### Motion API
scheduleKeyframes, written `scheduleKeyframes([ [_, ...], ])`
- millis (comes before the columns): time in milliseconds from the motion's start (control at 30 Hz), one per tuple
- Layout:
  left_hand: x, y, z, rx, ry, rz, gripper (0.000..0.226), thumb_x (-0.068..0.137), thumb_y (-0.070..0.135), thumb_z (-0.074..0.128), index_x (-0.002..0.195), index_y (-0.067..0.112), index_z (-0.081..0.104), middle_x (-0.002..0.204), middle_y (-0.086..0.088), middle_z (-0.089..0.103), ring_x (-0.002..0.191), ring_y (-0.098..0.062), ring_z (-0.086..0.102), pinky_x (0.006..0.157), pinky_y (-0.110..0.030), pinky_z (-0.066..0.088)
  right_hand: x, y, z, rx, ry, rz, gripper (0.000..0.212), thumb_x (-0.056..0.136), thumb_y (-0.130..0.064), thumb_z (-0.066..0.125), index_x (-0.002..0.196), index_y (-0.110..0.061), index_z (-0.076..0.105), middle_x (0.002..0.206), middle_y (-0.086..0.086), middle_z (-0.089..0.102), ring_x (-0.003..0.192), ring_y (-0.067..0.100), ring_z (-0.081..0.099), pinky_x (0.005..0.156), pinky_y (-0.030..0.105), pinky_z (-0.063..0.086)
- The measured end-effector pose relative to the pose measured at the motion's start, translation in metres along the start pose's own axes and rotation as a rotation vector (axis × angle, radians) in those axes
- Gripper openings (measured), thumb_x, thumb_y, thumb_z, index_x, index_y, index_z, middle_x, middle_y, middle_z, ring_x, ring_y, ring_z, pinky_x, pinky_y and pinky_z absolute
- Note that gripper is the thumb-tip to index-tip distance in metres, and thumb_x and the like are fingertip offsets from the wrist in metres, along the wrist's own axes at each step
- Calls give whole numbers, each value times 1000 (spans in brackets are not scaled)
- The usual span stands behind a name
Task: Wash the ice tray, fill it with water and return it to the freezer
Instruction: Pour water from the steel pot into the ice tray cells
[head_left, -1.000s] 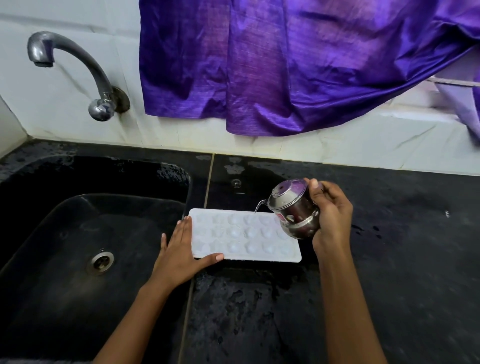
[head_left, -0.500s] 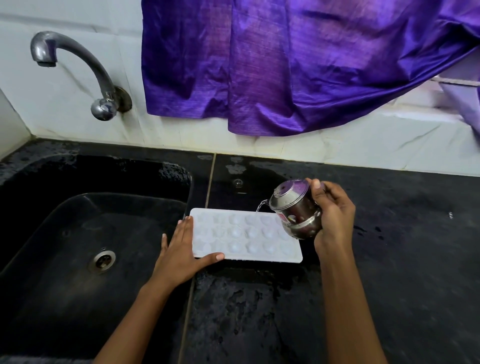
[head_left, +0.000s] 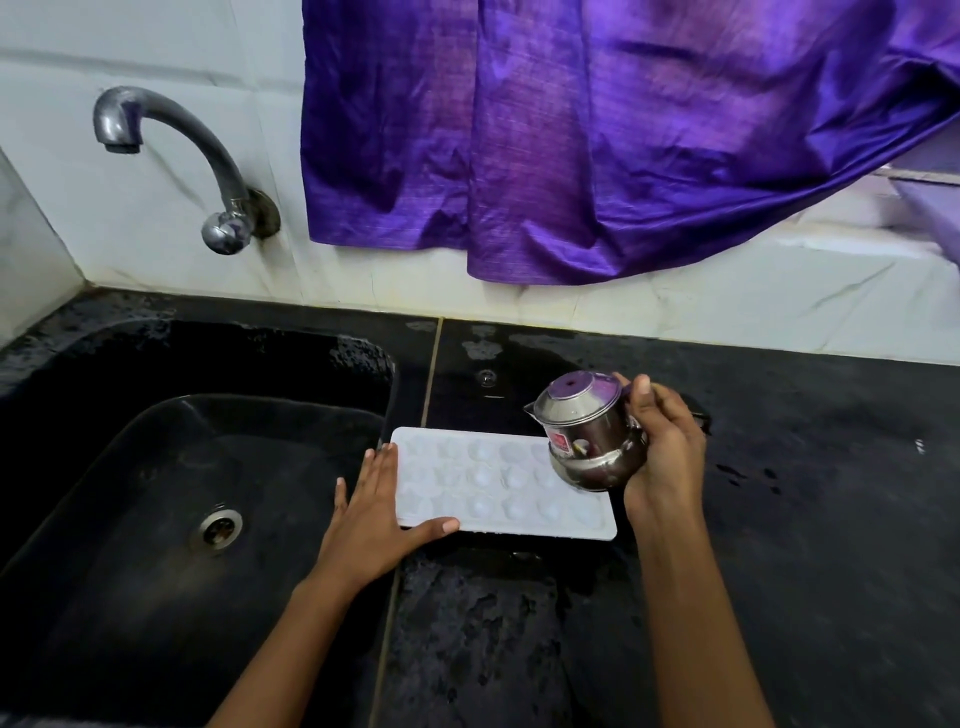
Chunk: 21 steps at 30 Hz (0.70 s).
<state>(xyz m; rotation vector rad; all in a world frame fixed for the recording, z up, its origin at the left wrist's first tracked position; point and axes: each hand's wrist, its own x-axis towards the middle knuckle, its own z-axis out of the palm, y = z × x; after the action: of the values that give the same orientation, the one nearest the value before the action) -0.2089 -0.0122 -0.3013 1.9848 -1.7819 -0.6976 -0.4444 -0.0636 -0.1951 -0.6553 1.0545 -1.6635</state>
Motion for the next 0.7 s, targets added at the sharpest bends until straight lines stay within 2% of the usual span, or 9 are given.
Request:
scheduleKeyframes([
  [133, -1, 0, 0, 4, -2, 1, 143, 36, 102, 20, 149, 19, -11, 158, 6, -10, 132, 3, -22, 112, -40, -14, -1, 5, 6, -72, -23, -7, 8, 87, -10, 60, 79, -9, 62, 96, 9, 70, 88, 17, 66, 81, 32, 54],
  [400, -1, 3, -2, 21, -9, 1, 147, 32, 103, 13, 148, 17, -13, 158, 6, -12, 131, 2, -25, 112, -38, -15, -4, 9, 14, -147, -54, -37, 11, 86, -9, 62, 75, -13, 63, 76, -6, 73, 75, 5, 67, 68, 23, 53],
  [700, -1, 2, -1, 5, 3, 13, 146, 34, 103, 16, 148, 16, -12, 158, 5, -12, 131, 1, -27, 111, -33, -15, -5, 10, 19, -176, -58, -49, 10, 84, -12, 65, 74, -15, 64, 75, -6, 71, 73, 7, 65, 67, 22, 52],
])
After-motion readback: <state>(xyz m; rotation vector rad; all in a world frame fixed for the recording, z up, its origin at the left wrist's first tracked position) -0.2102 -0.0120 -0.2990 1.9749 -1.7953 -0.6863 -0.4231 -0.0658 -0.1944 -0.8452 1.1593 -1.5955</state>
